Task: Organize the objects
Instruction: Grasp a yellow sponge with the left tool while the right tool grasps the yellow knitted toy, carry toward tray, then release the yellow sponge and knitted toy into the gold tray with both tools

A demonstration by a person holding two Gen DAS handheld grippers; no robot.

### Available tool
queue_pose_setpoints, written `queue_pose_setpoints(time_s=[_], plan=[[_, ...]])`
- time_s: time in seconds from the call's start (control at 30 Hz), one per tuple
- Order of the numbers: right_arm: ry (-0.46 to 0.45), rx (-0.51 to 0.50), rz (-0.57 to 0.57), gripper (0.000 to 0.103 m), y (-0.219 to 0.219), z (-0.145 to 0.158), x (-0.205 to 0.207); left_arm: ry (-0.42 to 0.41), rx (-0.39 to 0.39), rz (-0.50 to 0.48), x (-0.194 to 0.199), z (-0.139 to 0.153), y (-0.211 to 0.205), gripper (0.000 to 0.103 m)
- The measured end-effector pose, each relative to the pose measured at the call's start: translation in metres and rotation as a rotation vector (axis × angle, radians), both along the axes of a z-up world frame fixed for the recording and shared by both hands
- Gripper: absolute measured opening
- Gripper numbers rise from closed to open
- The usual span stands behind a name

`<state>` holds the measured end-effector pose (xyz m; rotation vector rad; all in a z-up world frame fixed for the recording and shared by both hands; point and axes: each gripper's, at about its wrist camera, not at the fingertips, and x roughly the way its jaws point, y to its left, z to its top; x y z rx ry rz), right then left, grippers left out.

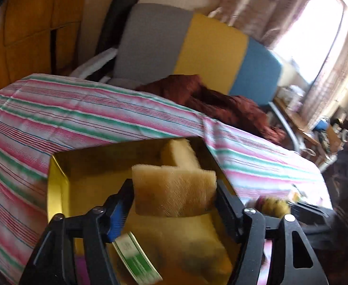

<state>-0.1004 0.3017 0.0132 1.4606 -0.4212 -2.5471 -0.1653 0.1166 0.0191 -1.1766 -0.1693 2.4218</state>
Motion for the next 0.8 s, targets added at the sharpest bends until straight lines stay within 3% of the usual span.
queue_pose_setpoints(time_s=[0.07,0.1,0.27,0.47,0.8], plan=[[0.018,0.024,-0.010,0.080,-0.005,0.002,-0.007,-0.012,0.002,0.039,-0.014,-0.003,-0.002,0.074],[0.027,0.042,-0.026,0.082,-0.007,0.003,-0.009,-0.015,0.006,0.052,-0.018,-0.003,-0.005,0.075],[0.041,0.053,-0.043,0.082,-0.007,0.000,-0.002,-0.032,0.016,0.065,-0.009,-0.012,-0.016,0.077],[0.037,0.090,-0.062,0.083,-0.009,-0.010,0.027,0.001,-0.025,0.069,0.040,-0.020,-0.027,0.078],[0.090,0.187,-0.058,0.084,-0.029,-0.012,0.062,-0.003,-0.015,0.133,0.100,-0.028,-0.062,0.078]])
